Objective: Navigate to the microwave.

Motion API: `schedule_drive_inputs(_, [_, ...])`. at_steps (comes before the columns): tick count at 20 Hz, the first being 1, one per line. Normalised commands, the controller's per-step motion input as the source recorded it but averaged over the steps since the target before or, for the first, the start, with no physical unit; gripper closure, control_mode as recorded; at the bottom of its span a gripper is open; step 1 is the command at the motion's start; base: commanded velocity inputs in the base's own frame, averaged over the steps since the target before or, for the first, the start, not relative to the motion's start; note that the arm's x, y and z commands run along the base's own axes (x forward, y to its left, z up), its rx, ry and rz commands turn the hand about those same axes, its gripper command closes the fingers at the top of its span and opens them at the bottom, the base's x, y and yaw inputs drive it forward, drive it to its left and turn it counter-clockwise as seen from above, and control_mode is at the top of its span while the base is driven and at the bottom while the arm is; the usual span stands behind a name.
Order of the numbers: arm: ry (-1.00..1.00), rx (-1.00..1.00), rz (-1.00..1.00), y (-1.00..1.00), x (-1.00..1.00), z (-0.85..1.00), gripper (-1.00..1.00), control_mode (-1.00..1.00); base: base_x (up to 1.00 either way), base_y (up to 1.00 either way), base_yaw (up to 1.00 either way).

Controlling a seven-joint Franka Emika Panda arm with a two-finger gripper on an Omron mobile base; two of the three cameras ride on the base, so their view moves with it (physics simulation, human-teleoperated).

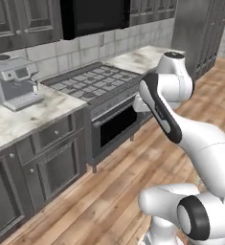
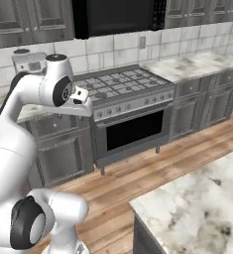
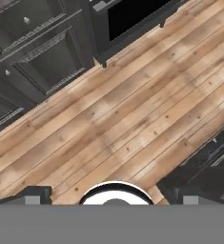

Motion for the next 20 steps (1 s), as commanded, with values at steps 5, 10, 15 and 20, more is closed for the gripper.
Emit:
schedule_drive_inputs(5, [0.00, 0.00, 0.00, 0.00, 0.00, 0.00, -1.00, 1.00, 1.00, 0.68, -0.31])
schedule_drive_inputs(10, [0.00, 0.00, 0.00, 0.00, 0.00, 0.00, -1.00, 1.00, 1.00, 0.67, -0.30])
schedule_drive_inputs(15, [0.00, 0.00, 0.00, 0.00, 0.00, 0.00, -1.00, 1.00, 1.00, 0.43, -0.25])
schedule_drive_inputs(20, [0.00, 0.00, 0.00, 0.00, 0.00, 0.00, -1.00, 1.00, 1.00, 0.08, -0.08])
